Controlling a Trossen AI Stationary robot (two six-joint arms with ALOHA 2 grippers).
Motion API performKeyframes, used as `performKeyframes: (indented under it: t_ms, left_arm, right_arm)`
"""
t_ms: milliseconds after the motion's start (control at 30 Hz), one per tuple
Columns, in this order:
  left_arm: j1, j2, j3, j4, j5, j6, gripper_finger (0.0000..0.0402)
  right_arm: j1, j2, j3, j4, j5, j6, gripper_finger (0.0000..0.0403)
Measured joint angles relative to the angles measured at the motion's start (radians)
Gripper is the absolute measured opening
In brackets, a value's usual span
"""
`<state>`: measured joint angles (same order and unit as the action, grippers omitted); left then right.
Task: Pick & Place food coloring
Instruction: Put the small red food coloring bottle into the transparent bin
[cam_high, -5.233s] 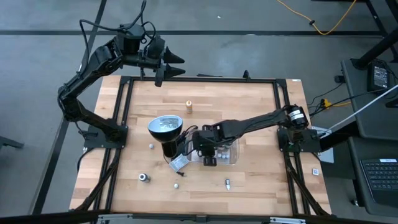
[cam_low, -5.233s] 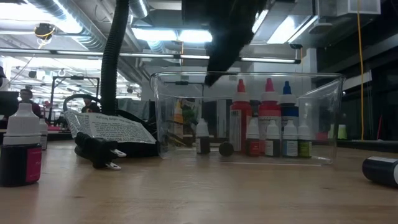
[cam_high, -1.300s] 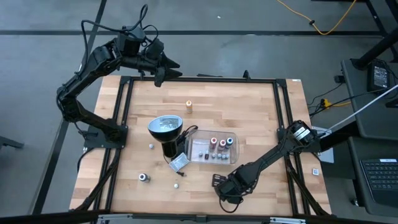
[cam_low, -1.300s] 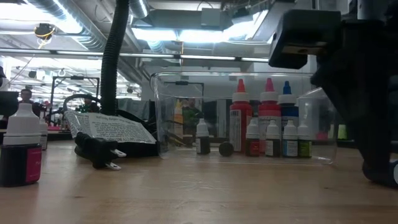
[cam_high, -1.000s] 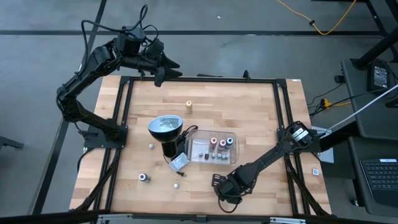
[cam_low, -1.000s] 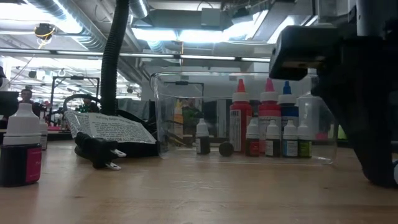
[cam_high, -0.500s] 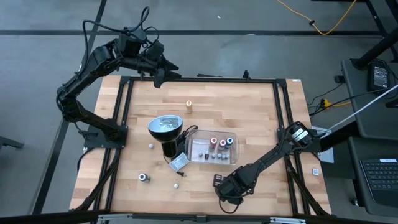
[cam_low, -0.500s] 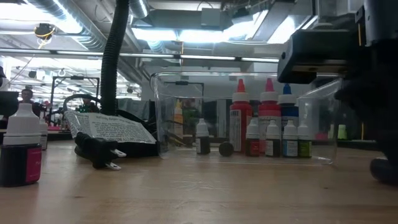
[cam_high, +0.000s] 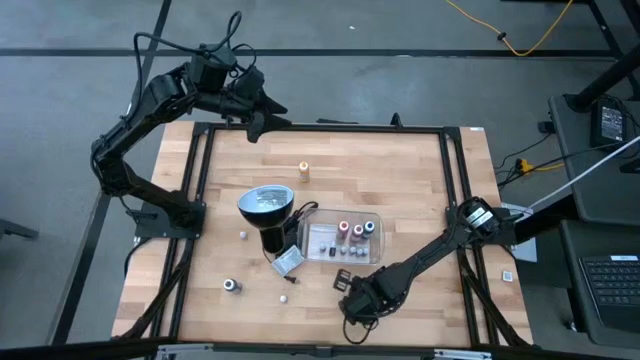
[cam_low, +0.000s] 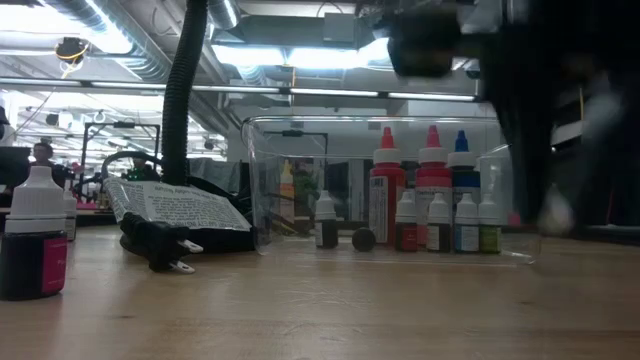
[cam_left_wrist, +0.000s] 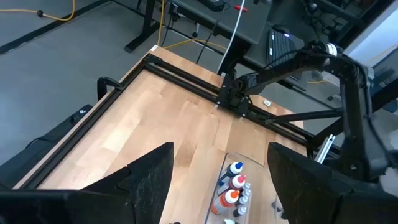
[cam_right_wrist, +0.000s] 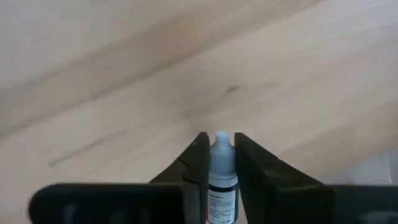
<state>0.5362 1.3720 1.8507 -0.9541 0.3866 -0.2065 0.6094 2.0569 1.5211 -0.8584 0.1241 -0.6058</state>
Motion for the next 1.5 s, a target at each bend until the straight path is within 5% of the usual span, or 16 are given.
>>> performKeyframes:
  t_ms: [233,767,1167,1367,1500]
  left_arm:
    - [0.0,-0.001,0.0,0.0,0.0,0.032,0.0253]
    - [0.002,-0.006,0.0,0.001,0.0,0.126,0.0253]
    - [-0.003,-0.006,0.0,0.016,0.031,0.161,0.0253]
    - [-0.025,-0.006,0.0,0.016,0.117,0.227,0.0253]
    - [-0.039,-0.006,0.0,0.018,0.151,0.31,0.0253]
  right_arm:
    - [-0.003,-0.003,0.228,-0.147,-0.002,0.2,0.0055]
    - [-0.002,-0.006,0.829,-0.535,0.342,0.745,0.0062]
    - [-0.017,-0.068,0.834,-0.443,0.696,0.961,0.006]
    - [-0.034,-0.07,0.834,-0.339,0.976,0.966,0.0059]
    - [-0.067,-0.086,0.834,-0.271,1.061,0.96,0.0059]
